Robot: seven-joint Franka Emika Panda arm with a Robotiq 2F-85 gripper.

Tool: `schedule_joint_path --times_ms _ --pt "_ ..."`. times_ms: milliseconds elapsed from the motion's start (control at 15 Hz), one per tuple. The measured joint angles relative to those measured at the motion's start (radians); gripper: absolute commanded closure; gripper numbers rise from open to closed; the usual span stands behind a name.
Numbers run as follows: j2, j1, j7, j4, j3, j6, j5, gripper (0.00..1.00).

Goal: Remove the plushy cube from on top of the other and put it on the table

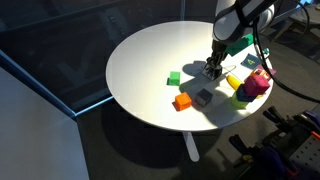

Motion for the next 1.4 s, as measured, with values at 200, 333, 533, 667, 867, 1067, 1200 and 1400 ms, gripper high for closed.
schedule_joint_path --times_ms 200,333,533,667,867,1067,1200,1400 --pt "0.006 0.001 -0.001 0.005 0.0 -0.002 -0.005 0.41" --pt "0.006 0.001 -0.001 0.005 0.0 -0.002 -0.008 0.25" --pt "0.009 0.001 -0.001 0.005 -0.001 -0.003 -0.009 0.02" --pt "0.01 0.001 -0.001 0.005 -0.003 -0.003 -0.009 0.0" --pt "0.004 0.001 -0.001 0.005 -0.007 -0.004 -0.01 0.0" --pt "-0.025 0.0 -0.003 0.004 -0.007 -0.02 -0.01 0.01" --pt "-0.059 -0.002 -0.006 0.001 -0.007 -0.039 -0.009 0.0" --pt "-0.125 -0.007 -0.009 -0.009 -0.007 -0.078 -0.009 0.0"
